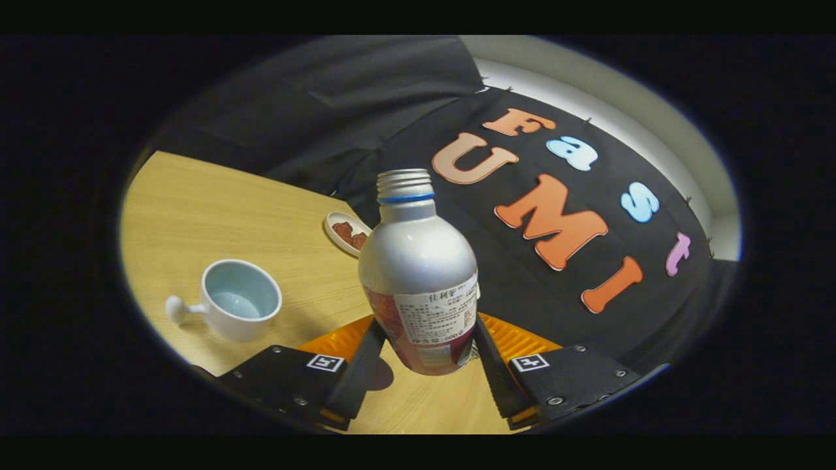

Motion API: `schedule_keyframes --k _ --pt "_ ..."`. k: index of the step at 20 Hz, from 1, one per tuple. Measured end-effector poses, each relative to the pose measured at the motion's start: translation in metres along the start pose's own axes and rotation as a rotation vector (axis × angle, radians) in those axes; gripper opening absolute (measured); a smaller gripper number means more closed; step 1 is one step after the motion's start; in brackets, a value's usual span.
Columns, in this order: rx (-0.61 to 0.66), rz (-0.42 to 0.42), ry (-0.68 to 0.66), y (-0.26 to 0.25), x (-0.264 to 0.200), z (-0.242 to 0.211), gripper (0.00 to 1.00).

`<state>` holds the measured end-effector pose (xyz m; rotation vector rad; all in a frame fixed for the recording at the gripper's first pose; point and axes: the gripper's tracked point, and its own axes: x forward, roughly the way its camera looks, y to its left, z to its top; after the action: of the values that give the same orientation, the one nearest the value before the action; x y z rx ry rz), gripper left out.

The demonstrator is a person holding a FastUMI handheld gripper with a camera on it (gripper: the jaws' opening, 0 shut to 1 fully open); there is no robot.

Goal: Take the bottle from table, then pour the juice into the cup, finally place the bottle on the coaster

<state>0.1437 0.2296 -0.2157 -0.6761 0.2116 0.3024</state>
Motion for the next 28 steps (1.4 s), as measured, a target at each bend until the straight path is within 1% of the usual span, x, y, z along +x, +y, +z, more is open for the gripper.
schedule_keyframes --k 3,7,10,14,18,28 --pt "0.167 0.008 0.021 -0.008 0.006 -0.011 0.78" --pt "0.422 0.053 0.059 -0.007 0.014 -0.025 0.78" --pt "0.525 0.065 0.086 -0.006 0.018 -0.038 0.78" --pt "0.665 0.107 0.121 0.005 0.023 -0.051 0.78" --pt "0.754 0.116 0.168 0.012 0.027 -0.070 0.78" --pt "0.772 0.112 0.215 0.029 0.029 -0.099 0.78"
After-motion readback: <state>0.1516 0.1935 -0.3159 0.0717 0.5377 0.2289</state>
